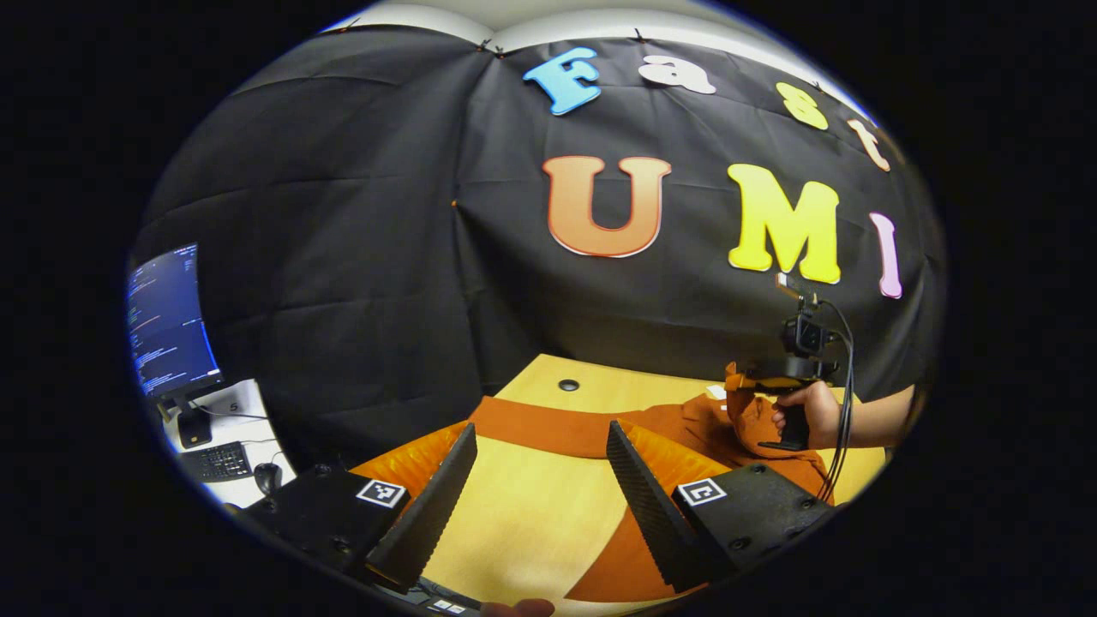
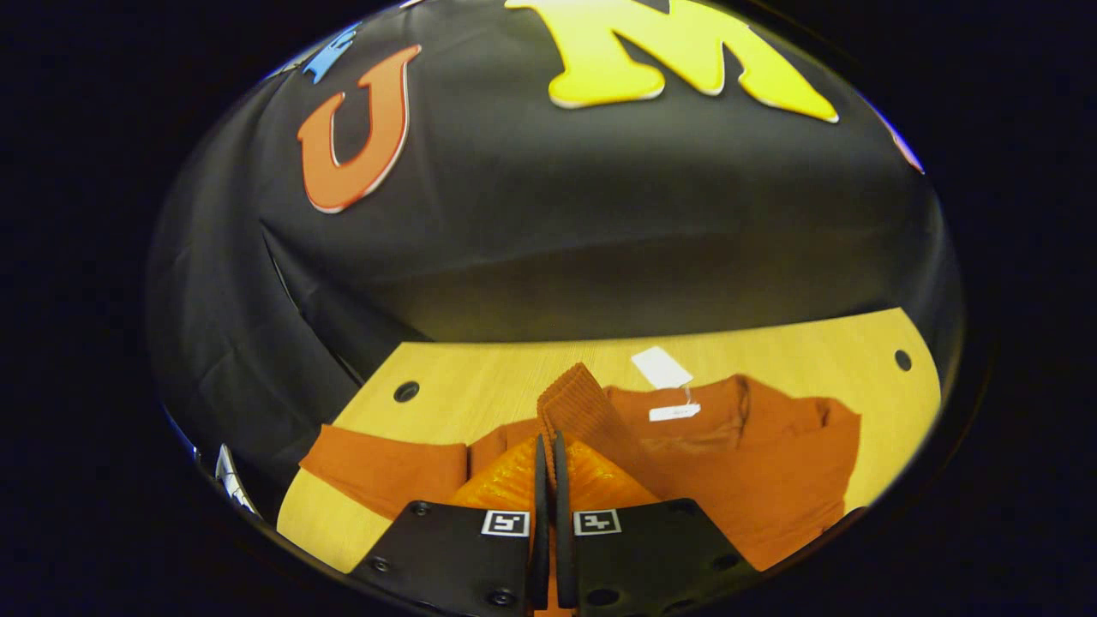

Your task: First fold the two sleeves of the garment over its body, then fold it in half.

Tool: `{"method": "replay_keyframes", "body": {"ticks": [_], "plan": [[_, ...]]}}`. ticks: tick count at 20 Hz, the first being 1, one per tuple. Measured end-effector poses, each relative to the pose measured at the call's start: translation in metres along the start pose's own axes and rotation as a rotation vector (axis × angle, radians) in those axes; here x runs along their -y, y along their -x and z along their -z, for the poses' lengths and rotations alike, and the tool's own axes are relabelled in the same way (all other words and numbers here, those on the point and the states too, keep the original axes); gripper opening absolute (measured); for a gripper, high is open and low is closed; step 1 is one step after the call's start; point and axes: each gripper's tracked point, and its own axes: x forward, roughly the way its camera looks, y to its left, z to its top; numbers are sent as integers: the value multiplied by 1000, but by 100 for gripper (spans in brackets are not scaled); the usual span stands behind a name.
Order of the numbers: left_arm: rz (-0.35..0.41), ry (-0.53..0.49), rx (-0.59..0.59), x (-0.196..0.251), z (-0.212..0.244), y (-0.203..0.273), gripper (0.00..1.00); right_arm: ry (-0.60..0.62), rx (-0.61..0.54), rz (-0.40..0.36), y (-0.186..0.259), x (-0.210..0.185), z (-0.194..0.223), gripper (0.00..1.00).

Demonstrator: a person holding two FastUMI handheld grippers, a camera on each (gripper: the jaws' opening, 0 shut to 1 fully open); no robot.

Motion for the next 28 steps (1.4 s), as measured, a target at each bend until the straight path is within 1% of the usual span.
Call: {"method": "replay_keyframes", "body": {"ticks": [3,5,7,8,9,11,12,13,16,17,18,19,20,23,24,25,27,28], "plan": [[-53,2,-15,-21,5,8,99,6,-86,4,-30,-8,36,5],[-76,-1,-17,-29,5,10,99,17,-109,0,-37,-12,44,5],[-90,1,-20,-33,7,11,99,23,-104,-17,-38,-18,45,7],[-91,4,-21,-32,7,9,99,27,-95,-19,-36,-20,40,15],[-82,7,-18,-31,8,7,99,25,-84,-23,-33,-22,37,15],[-25,30,-16,-18,8,3,99,24,-79,-29,-25,-23,33,22],[-4,48,-15,-13,7,-1,99,30,-75,-36,-18,-23,31,36],[11,63,-15,-11,8,-5,99,48,-73,-58,-7,-24,29,45],[77,94,6,0,4,-21,99,110,-31,-84,38,-16,15,88],[100,95,21,2,1,-29,99,117,-11,-99,55,-15,11,92],[108,91,35,1,-2,-37,99,123,7,-109,75,-13,6,91],[117,86,47,0,-4,-50,99,122,29,-123,98,-11,1,87],[131,89,56,-2,-7,-61,99,121,44,-134,121,-11,-1,91],[154,101,30,-14,-2,-109,99,144,85,-181,197,-6,-2,91],[173,100,11,-16,2,-128,98,159,99,-188,221,-1,-4,87],[203,92,-24,-15,10,-147,98,163,105,-197,242,3,-3,91],[247,86,-130,-21,35,-186,96,135,106,-205,283,16,-3,90],[266,113,-159,-25,44,-207,97,124,117,-194,302,26,-6,87]]}}
